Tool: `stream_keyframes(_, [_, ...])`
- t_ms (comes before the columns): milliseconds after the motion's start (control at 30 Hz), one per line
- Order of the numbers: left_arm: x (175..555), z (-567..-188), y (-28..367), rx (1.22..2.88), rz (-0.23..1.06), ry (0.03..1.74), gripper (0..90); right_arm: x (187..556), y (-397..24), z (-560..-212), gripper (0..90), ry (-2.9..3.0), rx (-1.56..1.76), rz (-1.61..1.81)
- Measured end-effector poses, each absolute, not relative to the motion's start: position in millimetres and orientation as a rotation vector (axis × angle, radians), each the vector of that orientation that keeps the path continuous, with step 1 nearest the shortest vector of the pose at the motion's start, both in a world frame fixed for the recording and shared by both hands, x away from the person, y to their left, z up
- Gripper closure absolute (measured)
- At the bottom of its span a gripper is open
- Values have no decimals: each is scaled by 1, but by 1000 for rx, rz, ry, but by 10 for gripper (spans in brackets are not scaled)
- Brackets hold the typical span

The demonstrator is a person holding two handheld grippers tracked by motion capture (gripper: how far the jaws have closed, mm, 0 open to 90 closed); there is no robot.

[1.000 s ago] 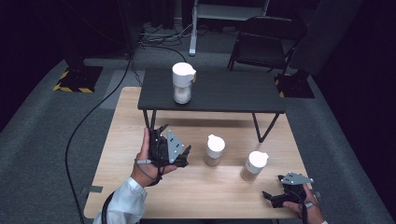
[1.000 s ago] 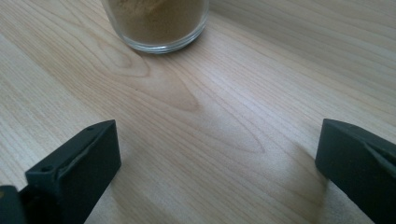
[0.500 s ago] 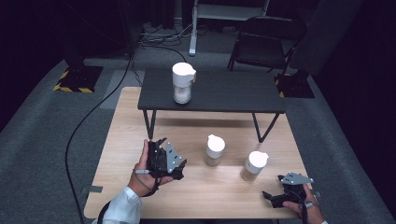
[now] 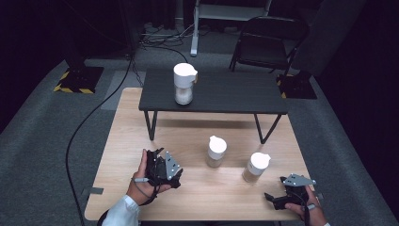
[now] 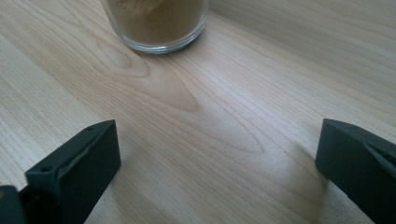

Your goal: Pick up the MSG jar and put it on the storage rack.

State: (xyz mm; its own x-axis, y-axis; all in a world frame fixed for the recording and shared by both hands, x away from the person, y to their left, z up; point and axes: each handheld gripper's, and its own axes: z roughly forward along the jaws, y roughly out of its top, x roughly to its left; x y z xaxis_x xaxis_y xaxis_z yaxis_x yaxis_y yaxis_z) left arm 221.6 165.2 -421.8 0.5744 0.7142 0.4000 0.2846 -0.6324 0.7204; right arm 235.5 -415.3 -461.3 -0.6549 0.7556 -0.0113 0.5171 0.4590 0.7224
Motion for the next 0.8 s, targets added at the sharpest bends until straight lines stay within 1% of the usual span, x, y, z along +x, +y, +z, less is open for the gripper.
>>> stream_keyframes(367, [221, -435, 171, 2255, 895, 842, 12, 235, -415, -461, 0, 2382, 1082, 1010])
stream_keyframes(800, [223, -444, 191, 2237, 808, 930, 12, 235, -415, -461, 0, 2380, 1083, 1009])
